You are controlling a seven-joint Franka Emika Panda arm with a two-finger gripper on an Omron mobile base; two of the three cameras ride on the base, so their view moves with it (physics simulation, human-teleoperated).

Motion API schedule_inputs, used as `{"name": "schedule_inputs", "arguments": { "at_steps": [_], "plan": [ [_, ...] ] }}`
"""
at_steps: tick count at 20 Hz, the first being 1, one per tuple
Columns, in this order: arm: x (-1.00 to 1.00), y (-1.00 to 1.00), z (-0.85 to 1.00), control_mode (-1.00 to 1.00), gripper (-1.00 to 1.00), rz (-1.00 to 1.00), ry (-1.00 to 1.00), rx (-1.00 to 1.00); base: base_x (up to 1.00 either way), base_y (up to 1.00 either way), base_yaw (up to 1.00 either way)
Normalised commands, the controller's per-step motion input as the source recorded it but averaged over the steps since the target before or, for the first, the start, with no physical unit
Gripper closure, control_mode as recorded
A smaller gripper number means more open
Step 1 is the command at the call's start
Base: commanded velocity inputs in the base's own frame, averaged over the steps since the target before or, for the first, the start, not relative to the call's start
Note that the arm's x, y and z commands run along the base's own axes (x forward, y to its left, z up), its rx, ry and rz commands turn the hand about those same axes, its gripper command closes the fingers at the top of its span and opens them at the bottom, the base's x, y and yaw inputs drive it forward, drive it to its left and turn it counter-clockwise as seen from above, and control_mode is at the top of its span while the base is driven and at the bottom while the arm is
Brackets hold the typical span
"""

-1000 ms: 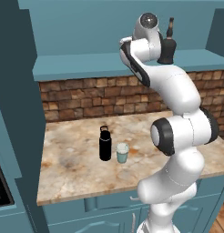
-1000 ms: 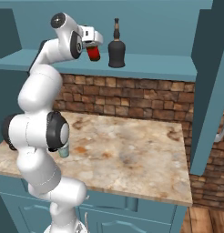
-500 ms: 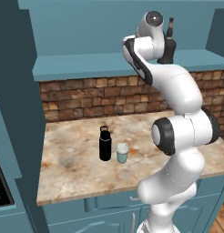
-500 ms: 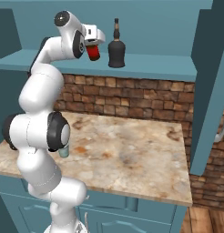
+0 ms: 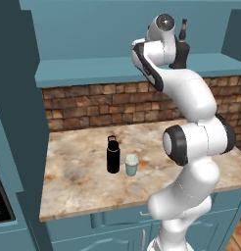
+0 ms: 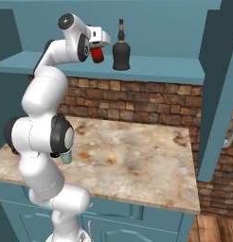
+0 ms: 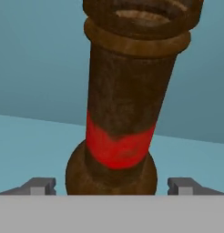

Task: Sort all alcoholic drinks to one cabinet, and non-alcoholic drinks to the other.

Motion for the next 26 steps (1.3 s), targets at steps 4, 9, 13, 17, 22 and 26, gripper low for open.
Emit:
{"name": "schedule_inputs", "arguments": {
  "at_steps": [4, 9, 13, 17, 22, 26],
  "plan": [
    [0.32, 0.0, 0.0, -1.0, -1.0, 0.0, 0.0, 0.0, 0.0, 0.0, 0.0],
    [0.16, -0.01, 0.02, -1.0, -1.0, 0.0, 0.0, 0.02, 0.0, 0.0, 0.0],
    [0.08, -0.04, 0.04, -1.0, -1.0, 0.0, -0.02, 0.02, 0.0, 0.0, 0.0],
    [-0.85, 0.22, -0.03, -1.0, -1.0, -0.01, -0.06, 0.0, 0.0, 0.0, 0.0],
    [-1.0, 0.58, -0.47, -1.0, -1.0, -0.01, -0.04, 0.0, 0.0, 0.0, 0.0],
    [-1.0, 0.5, -0.49, -1.0, -1.0, 0.0, -0.02, 0.0, 0.0, 0.0, 0.0]
  ]
}}
